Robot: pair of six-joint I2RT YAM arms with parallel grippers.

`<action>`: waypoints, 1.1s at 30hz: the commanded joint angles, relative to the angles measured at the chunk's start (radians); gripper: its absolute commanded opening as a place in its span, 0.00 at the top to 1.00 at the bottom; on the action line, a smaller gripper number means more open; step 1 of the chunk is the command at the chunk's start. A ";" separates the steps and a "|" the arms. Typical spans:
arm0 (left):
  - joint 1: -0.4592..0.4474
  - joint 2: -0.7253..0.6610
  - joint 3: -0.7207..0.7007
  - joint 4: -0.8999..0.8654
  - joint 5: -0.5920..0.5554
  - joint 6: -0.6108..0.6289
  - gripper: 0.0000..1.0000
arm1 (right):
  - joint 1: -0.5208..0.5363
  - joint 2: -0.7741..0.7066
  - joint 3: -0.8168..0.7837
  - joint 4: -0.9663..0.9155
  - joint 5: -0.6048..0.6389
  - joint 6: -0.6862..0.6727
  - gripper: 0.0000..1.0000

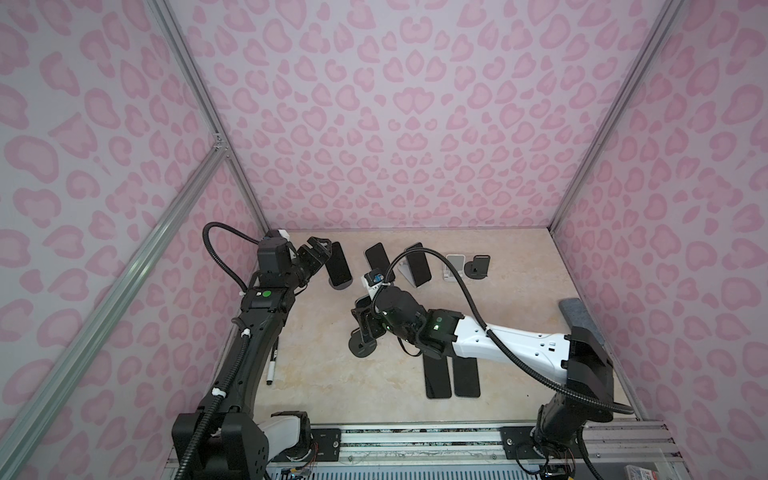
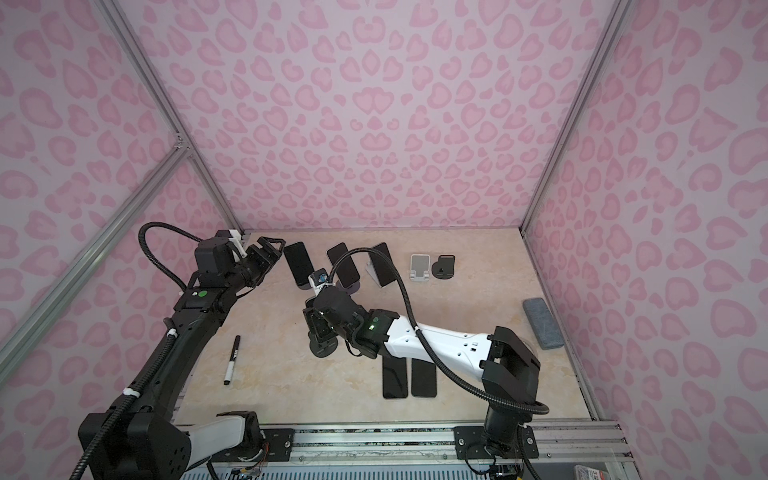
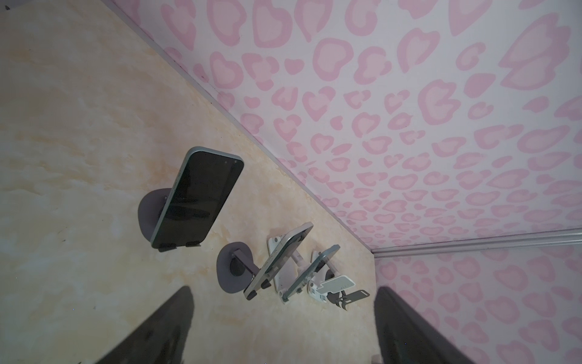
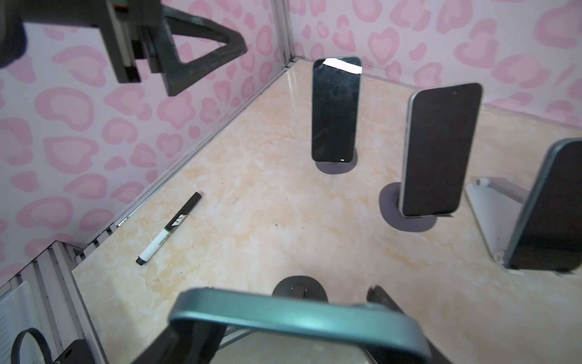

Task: Remove the phone from the phone stand
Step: Remove the phone from the phone stand, then place the phone at the bottom-center of the table.

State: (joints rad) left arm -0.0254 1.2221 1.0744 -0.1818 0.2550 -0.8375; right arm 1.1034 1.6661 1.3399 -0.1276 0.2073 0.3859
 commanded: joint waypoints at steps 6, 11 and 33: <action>-0.194 0.003 0.038 0.027 -0.014 0.131 0.07 | -0.062 -0.194 -0.191 -0.069 0.089 0.070 0.36; -0.413 0.006 0.067 -0.039 -0.128 0.228 0.07 | -0.083 -0.320 -0.298 -0.122 0.169 0.126 0.36; -0.554 -0.641 -0.330 -0.370 -0.453 0.217 0.08 | 0.025 -0.273 -0.304 -0.250 0.326 0.378 0.36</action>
State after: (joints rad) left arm -0.5808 0.6075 0.7528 -0.4923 -0.1127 -0.6342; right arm 1.1172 1.3529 1.0111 -0.3599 0.4747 0.7006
